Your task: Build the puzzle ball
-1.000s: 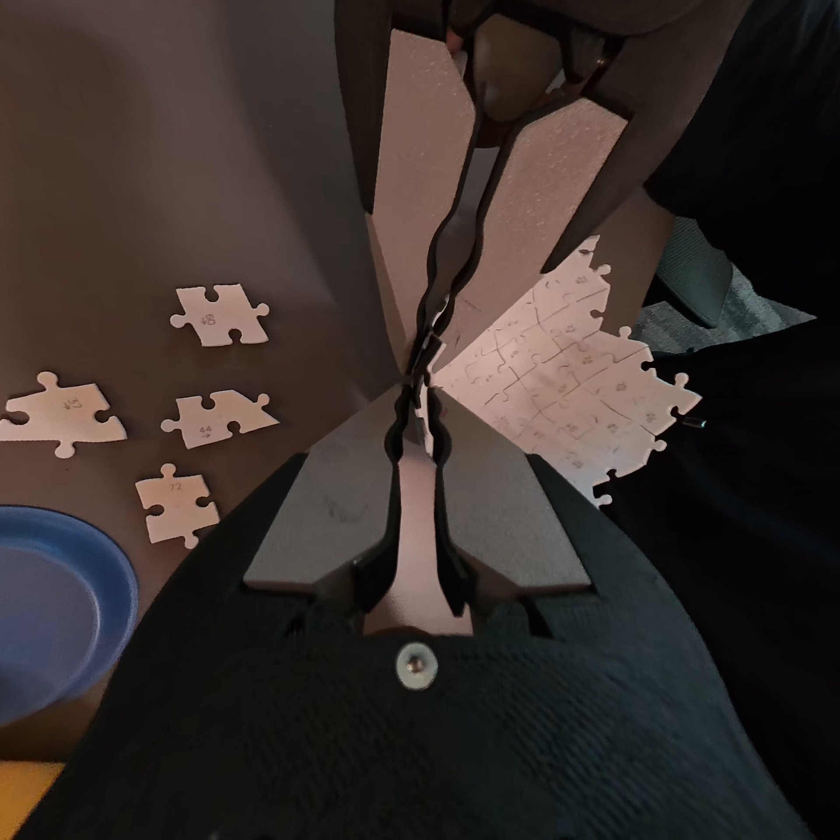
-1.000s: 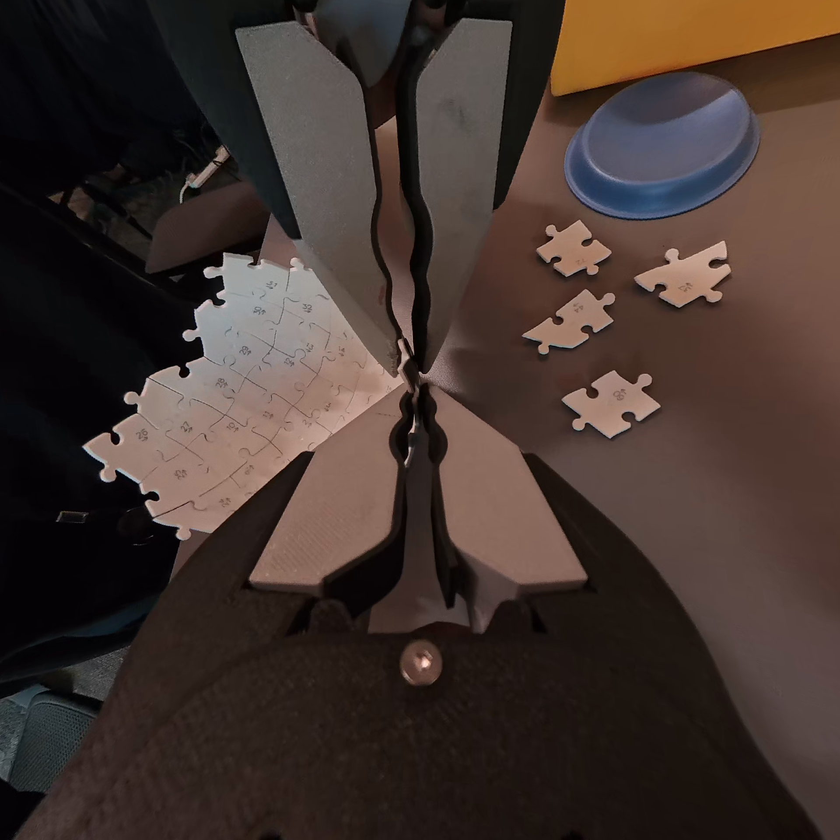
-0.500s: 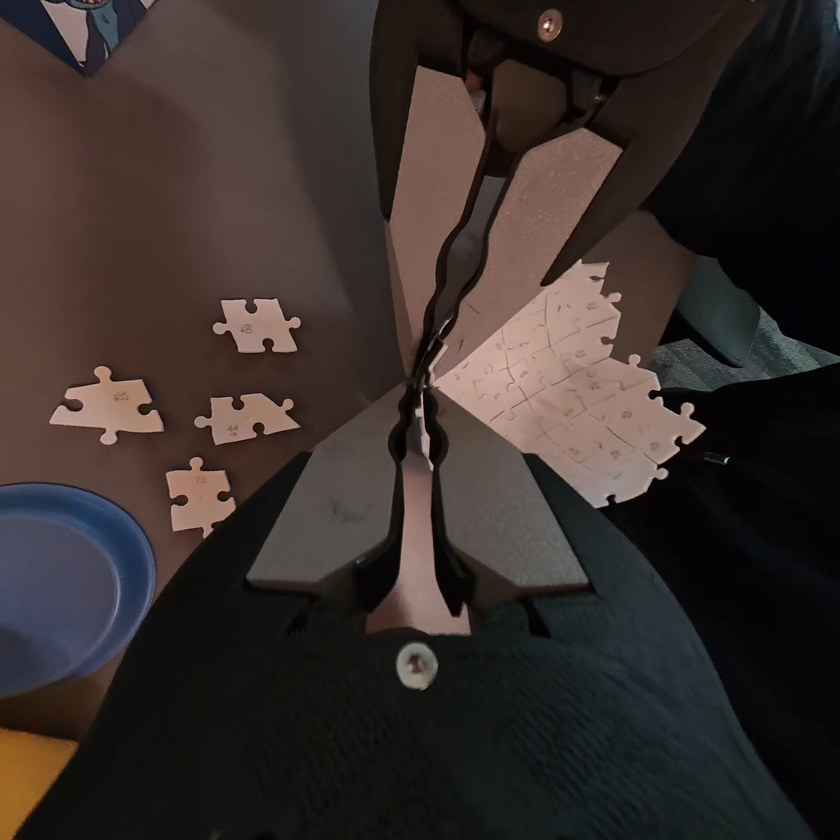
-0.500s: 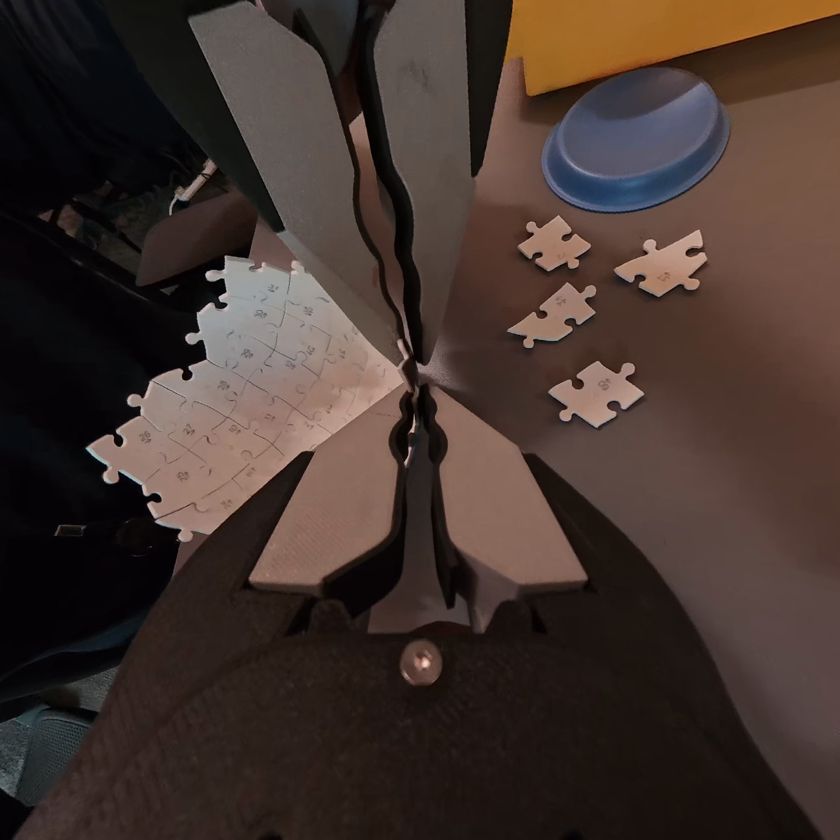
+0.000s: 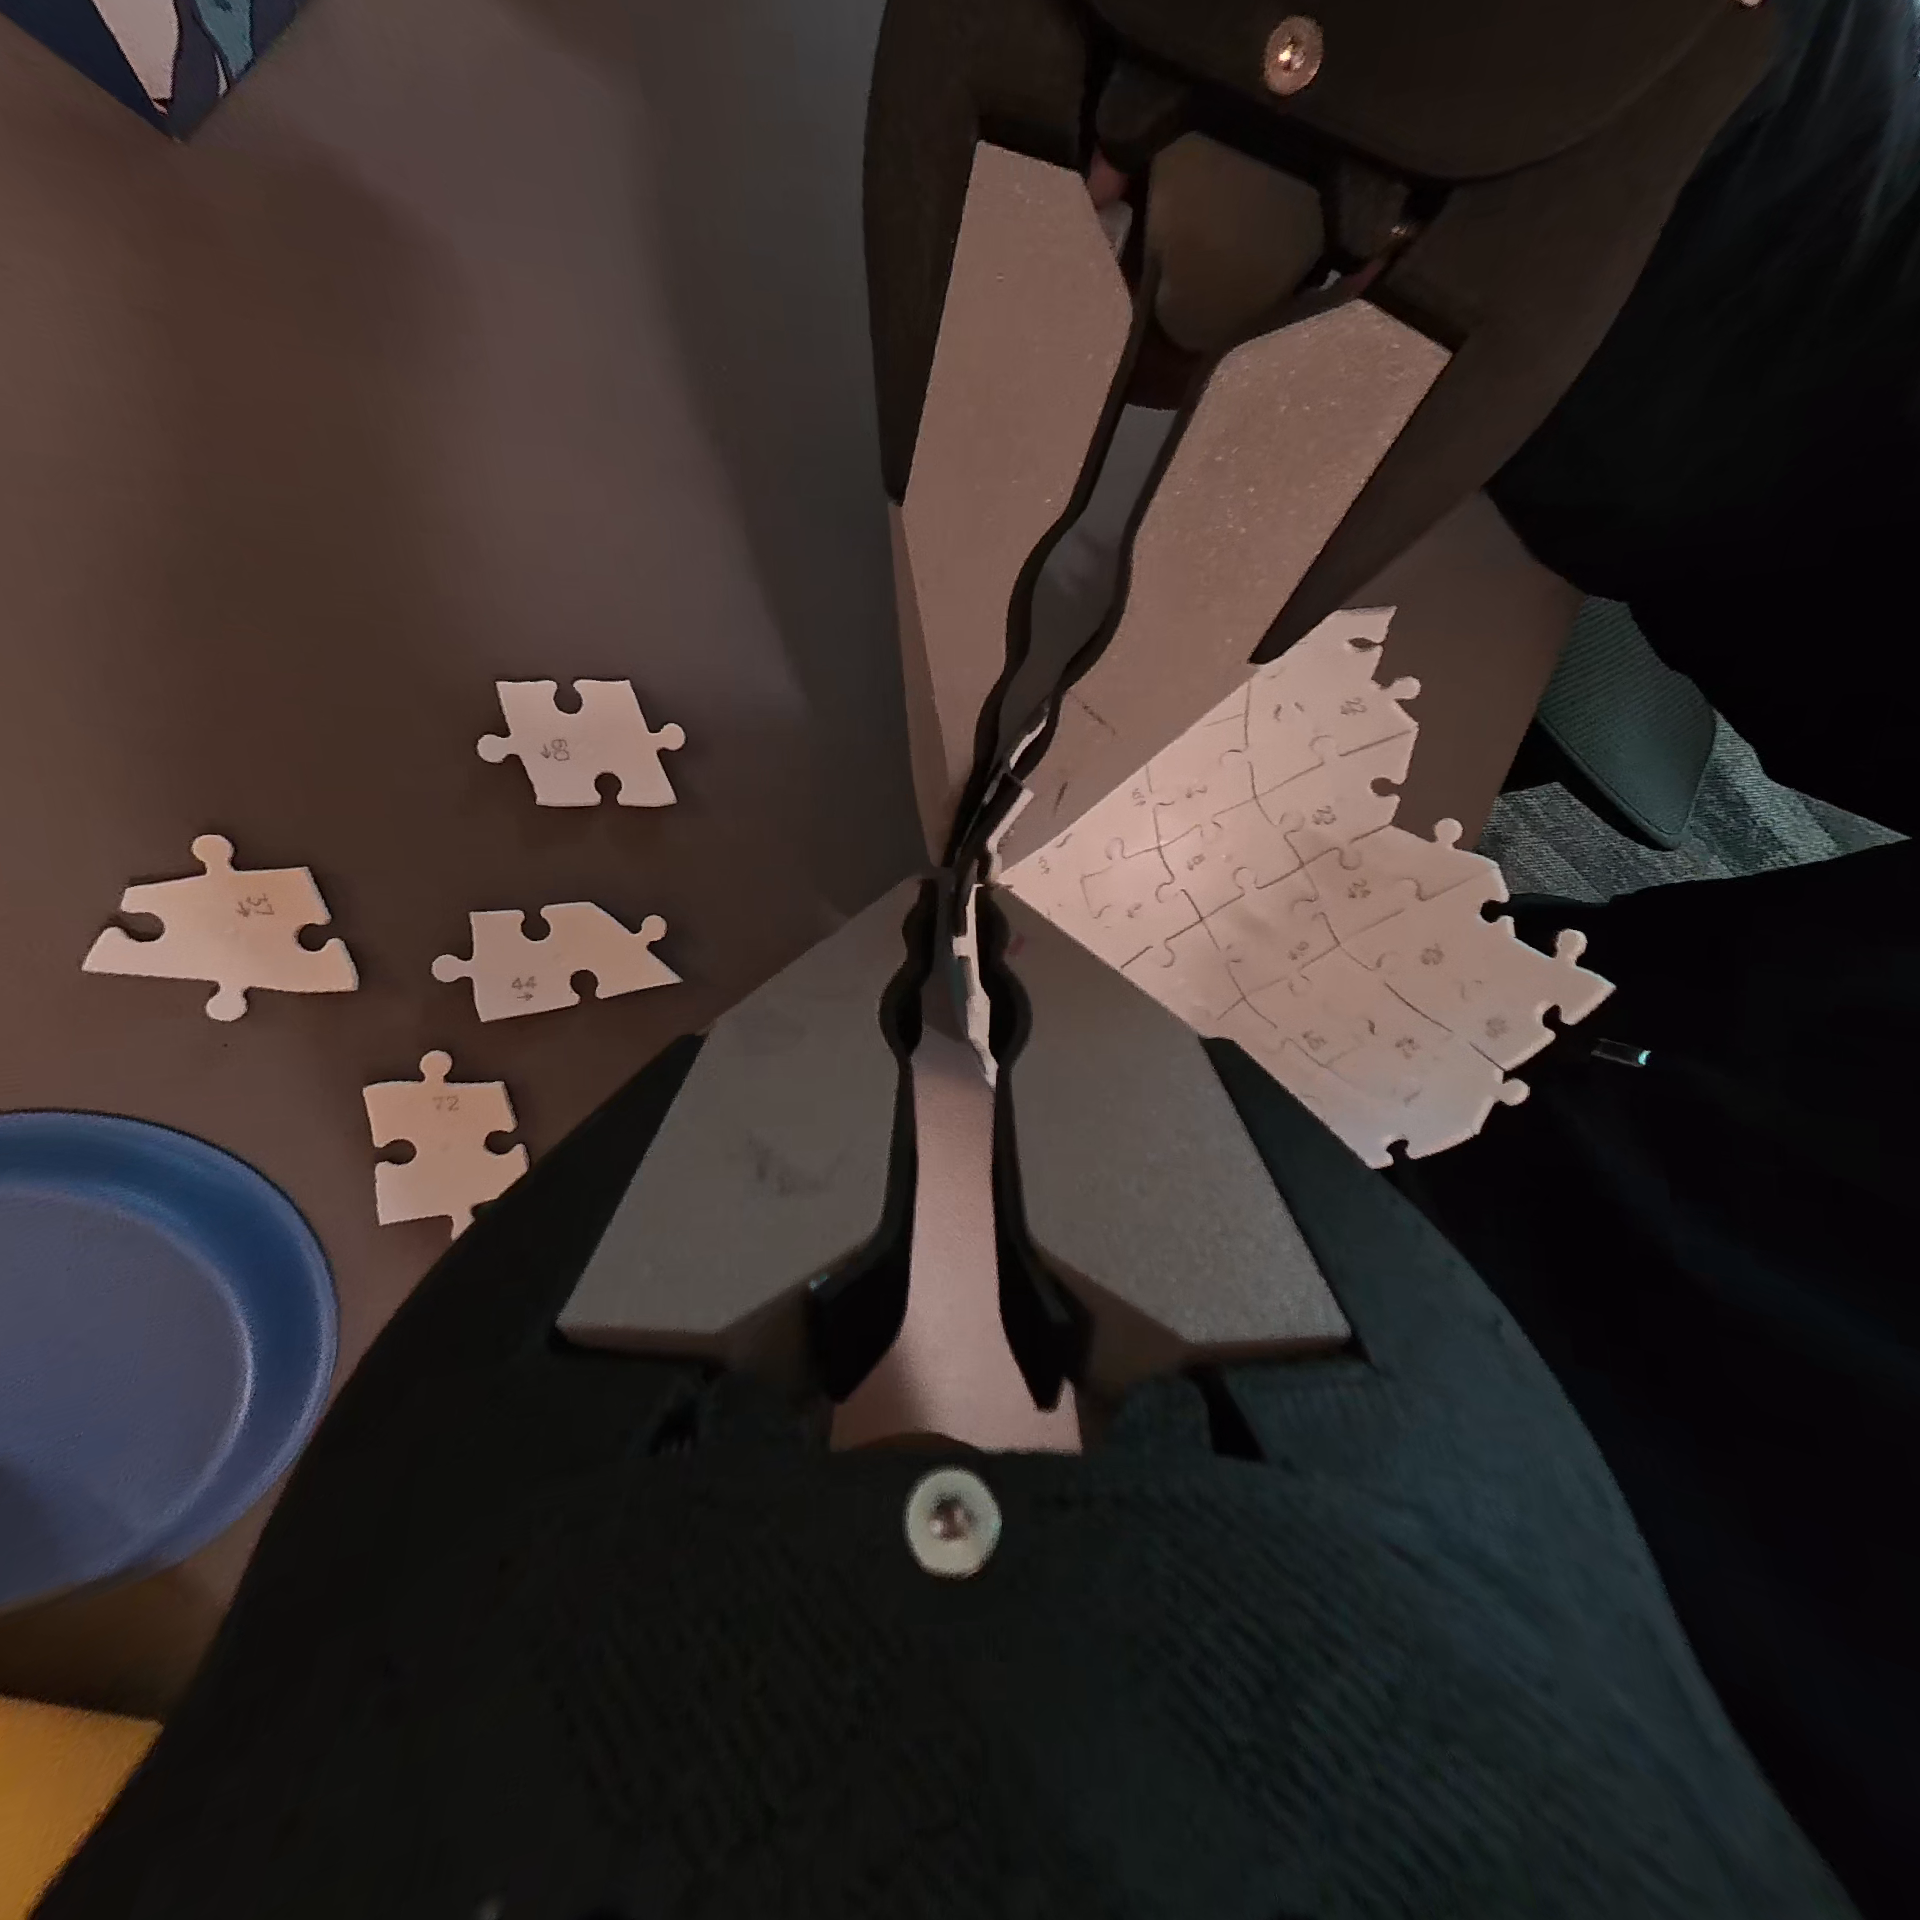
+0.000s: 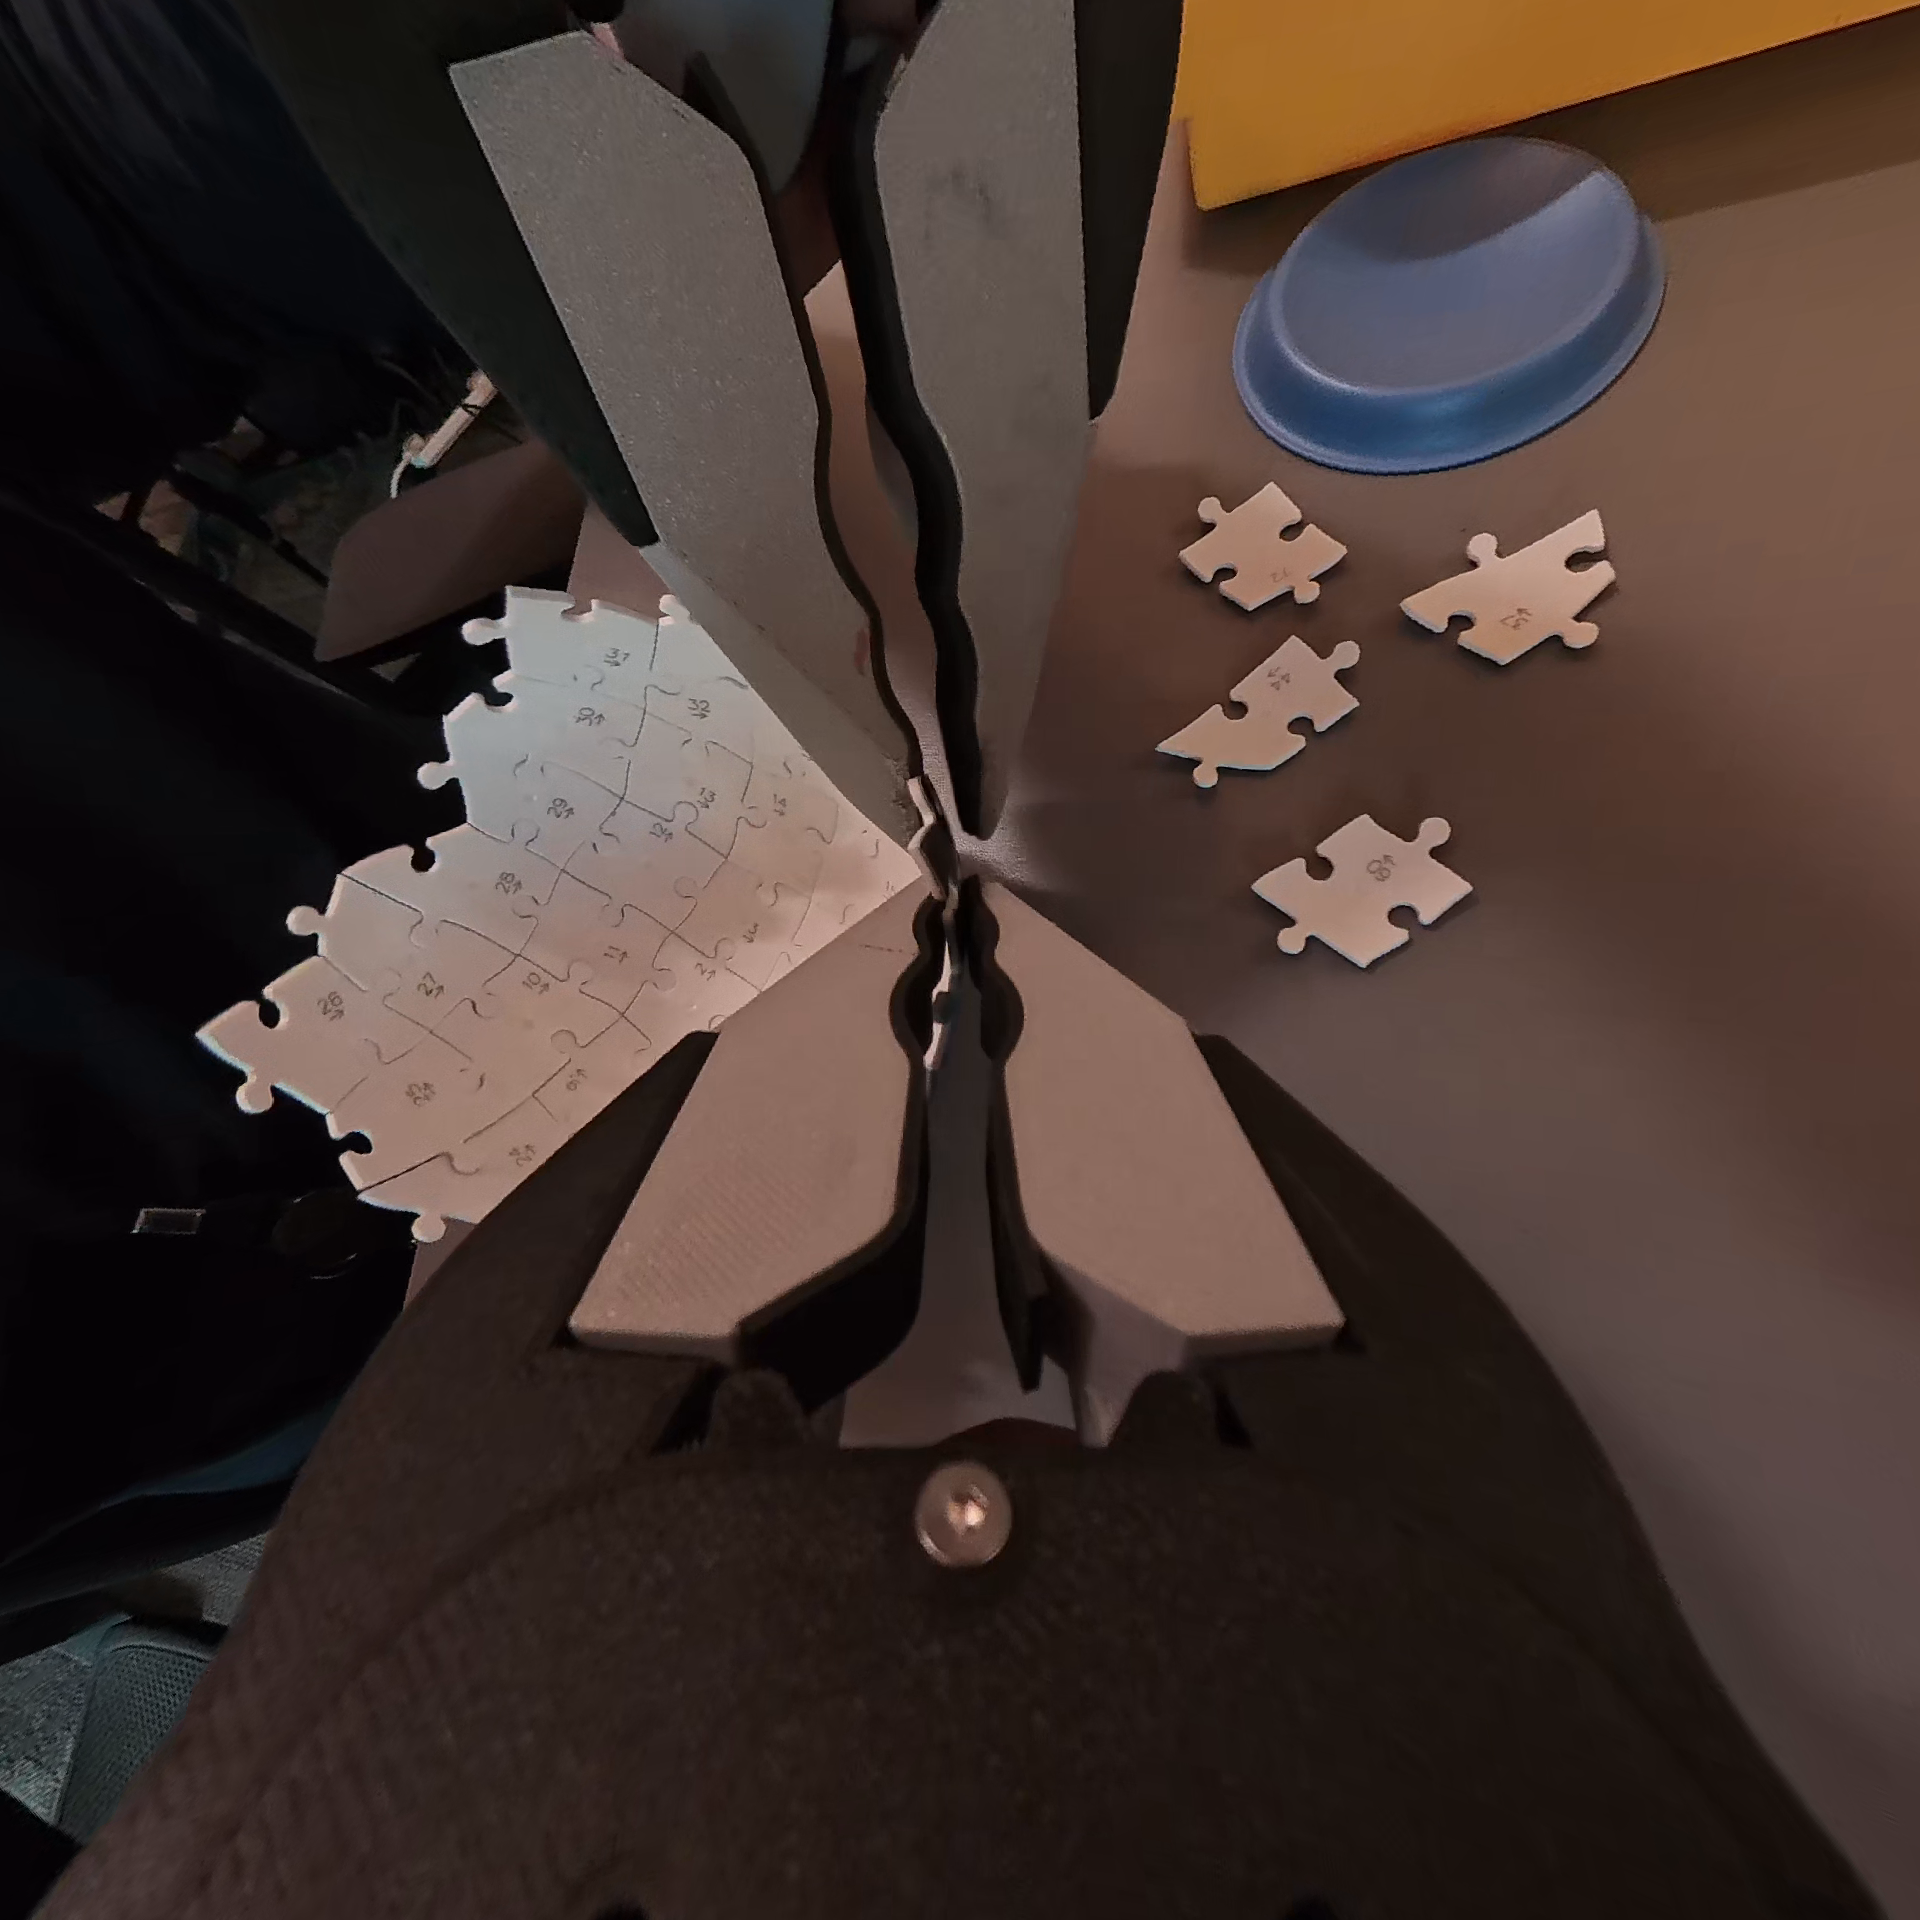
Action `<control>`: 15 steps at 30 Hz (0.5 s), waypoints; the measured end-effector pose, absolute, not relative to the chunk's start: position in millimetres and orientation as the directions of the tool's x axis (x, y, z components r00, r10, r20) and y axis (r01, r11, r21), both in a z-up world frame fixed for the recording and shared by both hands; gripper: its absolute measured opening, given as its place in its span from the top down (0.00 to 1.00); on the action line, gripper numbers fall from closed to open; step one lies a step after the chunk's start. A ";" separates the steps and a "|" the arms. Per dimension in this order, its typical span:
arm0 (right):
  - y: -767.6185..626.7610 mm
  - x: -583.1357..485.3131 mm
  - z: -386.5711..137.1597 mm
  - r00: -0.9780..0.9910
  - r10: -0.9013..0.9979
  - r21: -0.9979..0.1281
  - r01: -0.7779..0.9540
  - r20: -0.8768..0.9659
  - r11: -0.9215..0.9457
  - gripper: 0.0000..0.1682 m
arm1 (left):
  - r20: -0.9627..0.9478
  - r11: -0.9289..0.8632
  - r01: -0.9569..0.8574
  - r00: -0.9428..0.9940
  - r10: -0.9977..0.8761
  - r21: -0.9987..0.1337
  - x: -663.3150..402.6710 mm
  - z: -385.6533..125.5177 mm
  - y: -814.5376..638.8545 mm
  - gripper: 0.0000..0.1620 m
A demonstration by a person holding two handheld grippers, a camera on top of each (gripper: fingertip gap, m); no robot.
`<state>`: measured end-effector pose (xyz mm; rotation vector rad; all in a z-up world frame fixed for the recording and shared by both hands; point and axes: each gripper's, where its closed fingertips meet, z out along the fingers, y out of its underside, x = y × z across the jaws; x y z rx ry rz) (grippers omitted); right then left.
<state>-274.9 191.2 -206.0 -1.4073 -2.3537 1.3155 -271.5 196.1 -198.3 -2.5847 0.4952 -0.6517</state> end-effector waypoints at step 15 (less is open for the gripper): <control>190.1 -275.6 -205.2 -0.564 0.758 -0.714 0.673 -0.328 0.193 1.00 | 0.357 -0.831 -0.245 0.816 -0.455 -0.499 -265.3 -190.9 193.7 0.90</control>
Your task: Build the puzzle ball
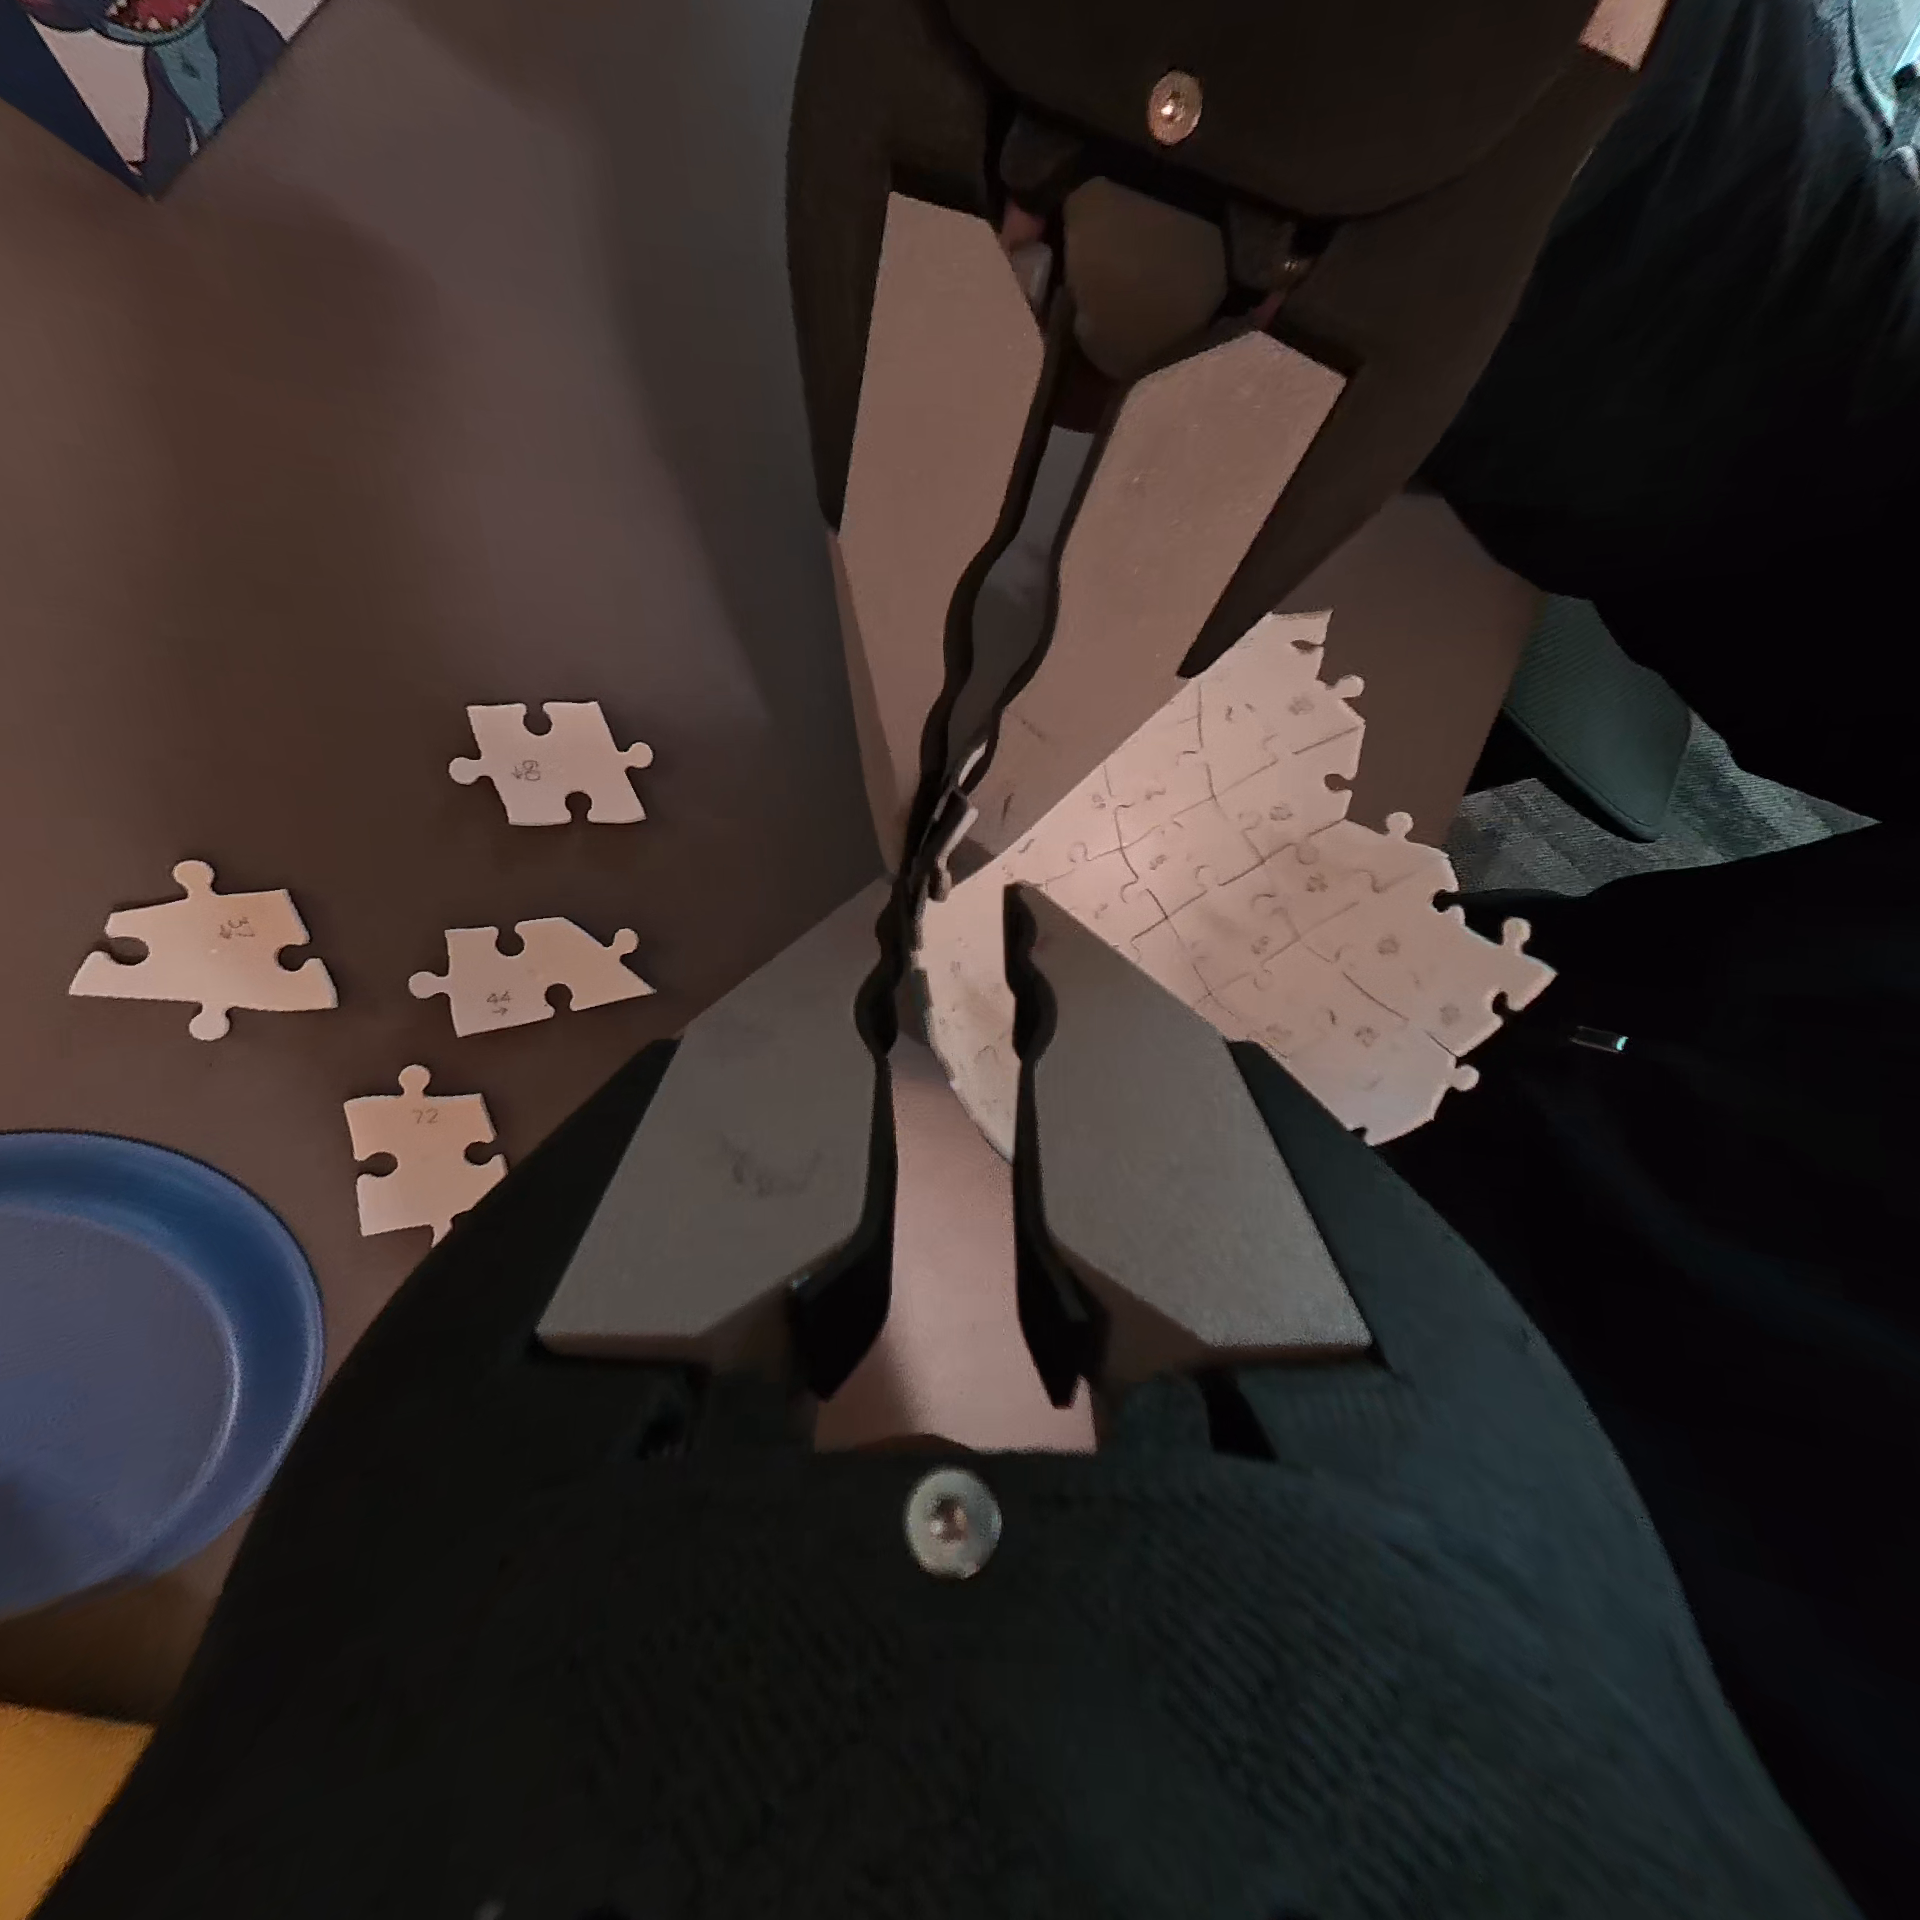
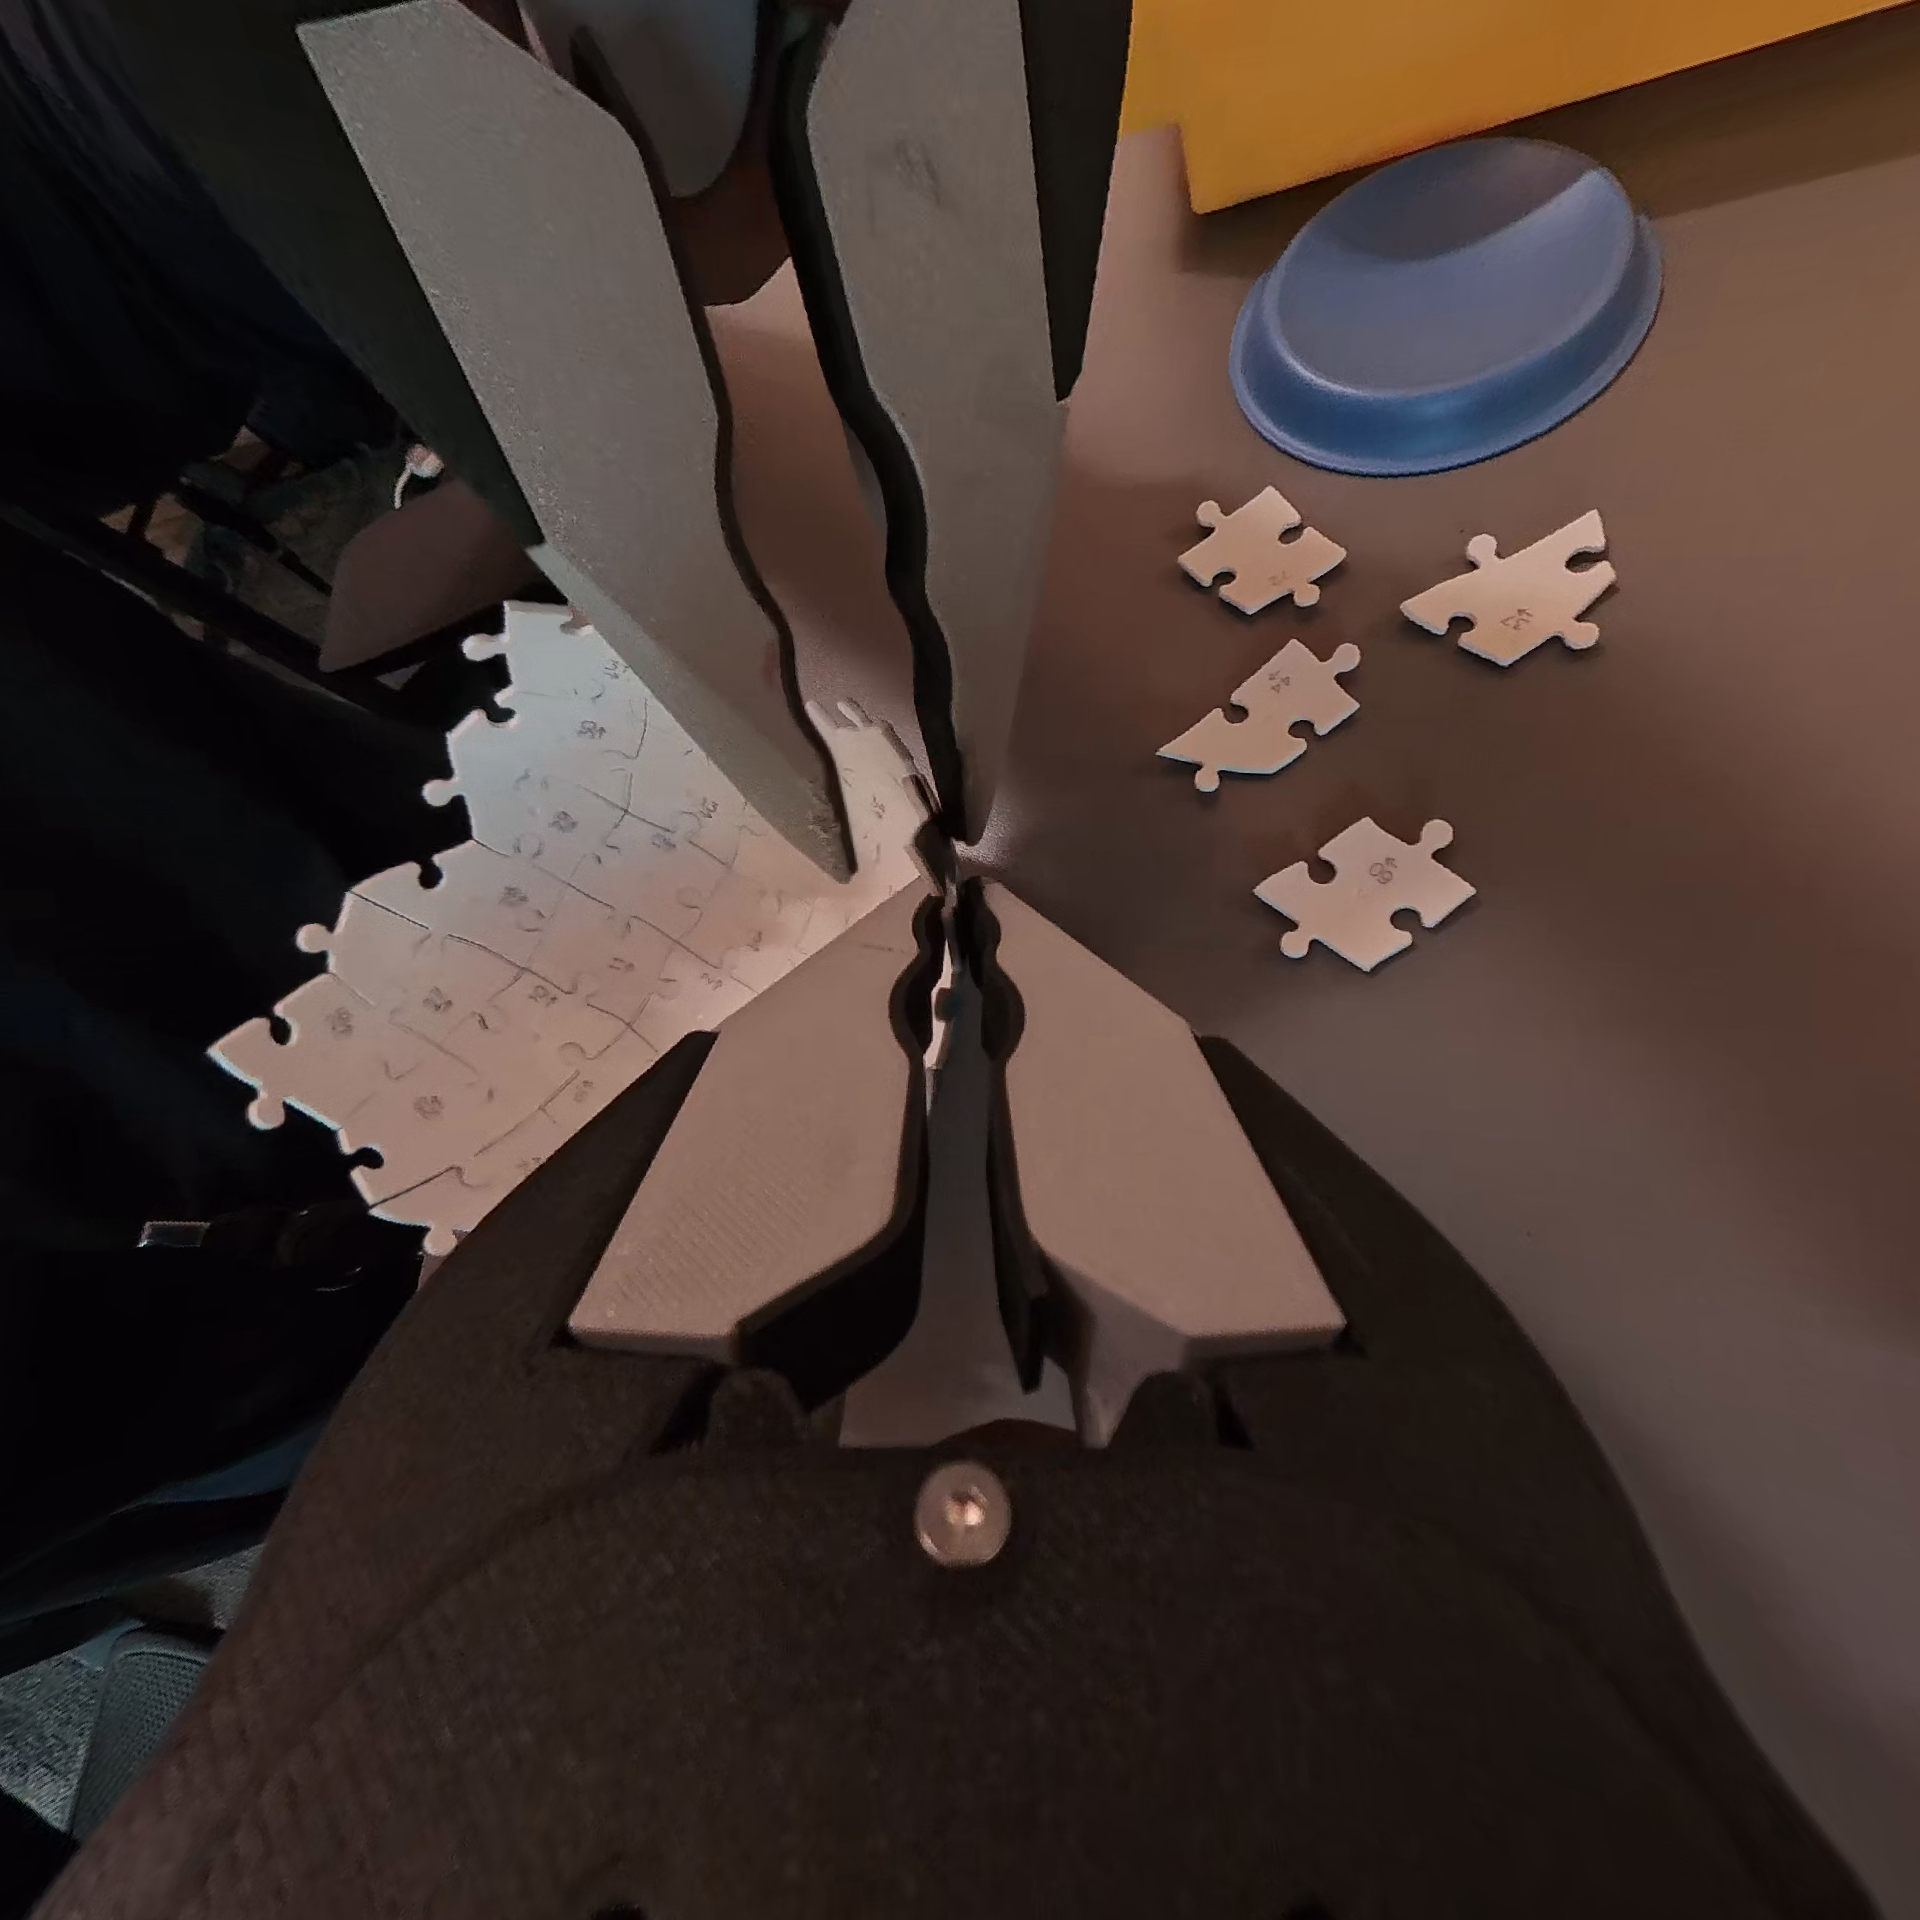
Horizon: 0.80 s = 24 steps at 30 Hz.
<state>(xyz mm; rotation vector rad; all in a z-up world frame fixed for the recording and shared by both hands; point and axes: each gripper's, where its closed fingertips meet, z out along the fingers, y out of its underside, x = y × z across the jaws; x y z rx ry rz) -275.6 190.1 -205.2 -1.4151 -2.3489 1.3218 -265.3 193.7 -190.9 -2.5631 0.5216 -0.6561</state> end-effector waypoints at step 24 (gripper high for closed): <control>186.1 -270.7 -209.0 -0.595 0.744 -0.702 0.668 -0.303 0.248 1.00 | 0.273 -0.824 -0.339 0.827 -0.491 -0.453 -266.5 -205.0 191.8 1.00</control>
